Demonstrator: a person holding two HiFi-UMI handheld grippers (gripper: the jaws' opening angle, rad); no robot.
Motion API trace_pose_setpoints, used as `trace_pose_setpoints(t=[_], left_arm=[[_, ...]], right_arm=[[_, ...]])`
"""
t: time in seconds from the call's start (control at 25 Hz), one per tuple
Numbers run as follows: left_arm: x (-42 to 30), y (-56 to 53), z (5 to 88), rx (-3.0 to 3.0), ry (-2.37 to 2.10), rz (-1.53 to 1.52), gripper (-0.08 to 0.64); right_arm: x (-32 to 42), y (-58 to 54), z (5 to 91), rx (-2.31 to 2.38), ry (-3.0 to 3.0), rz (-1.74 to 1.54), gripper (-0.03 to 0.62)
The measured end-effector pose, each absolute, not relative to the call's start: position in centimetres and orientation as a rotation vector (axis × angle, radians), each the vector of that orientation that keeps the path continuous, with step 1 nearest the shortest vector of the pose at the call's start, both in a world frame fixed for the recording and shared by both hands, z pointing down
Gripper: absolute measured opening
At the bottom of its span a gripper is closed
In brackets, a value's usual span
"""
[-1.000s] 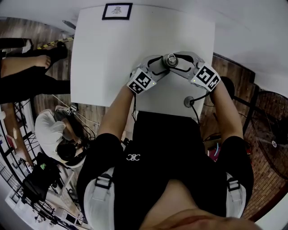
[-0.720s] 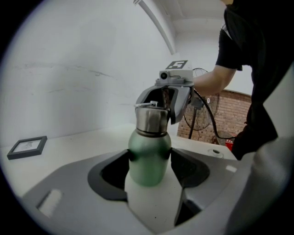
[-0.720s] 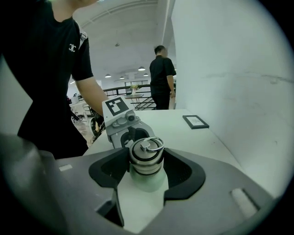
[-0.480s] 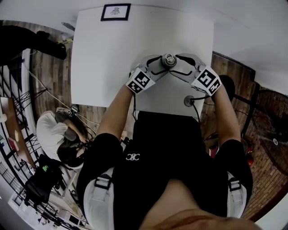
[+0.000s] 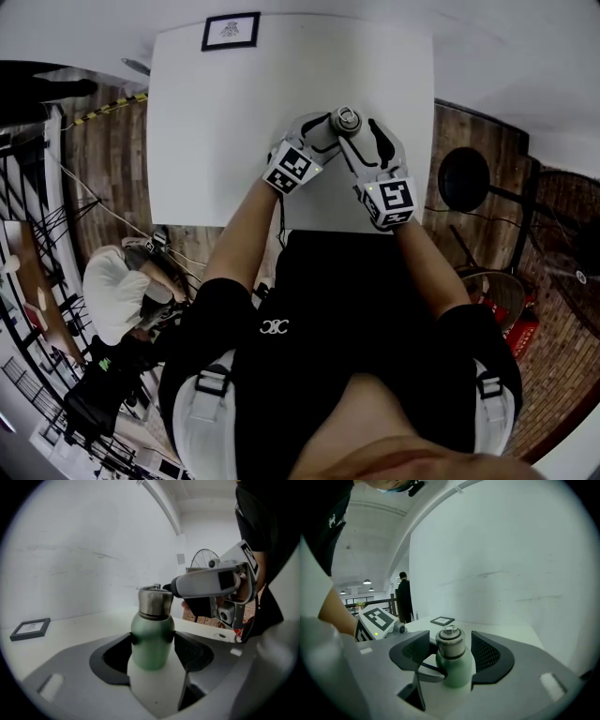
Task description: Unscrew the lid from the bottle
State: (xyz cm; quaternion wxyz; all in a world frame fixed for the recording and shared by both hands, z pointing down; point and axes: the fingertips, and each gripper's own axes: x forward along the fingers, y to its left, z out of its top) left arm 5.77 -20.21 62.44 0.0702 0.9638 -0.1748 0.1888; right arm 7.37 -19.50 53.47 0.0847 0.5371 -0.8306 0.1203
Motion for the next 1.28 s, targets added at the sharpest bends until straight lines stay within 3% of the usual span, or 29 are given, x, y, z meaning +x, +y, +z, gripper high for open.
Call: trace_pose_setpoints(t=[0.48, 0.96, 1.28], left_arm=[[5.7, -20.5, 62.9, 2.893, -0.538, 0.587, 0.336], [5.9, -20.5, 62.8, 2.900, -0.533, 0.574, 0.336], [5.9, -20.3, 62.7, 2.908, -0.535, 0.577, 0.336]], right_arm=[[6.5, -21.3, 55.1, 1.509, -2.442, 0.324, 0.230], [5.9, -21.1, 55.1, 0.567, -2.679, 0.171, 0.230], [5.8, -21.0, 55.1, 0.277, -2.682, 0.179, 0.232]])
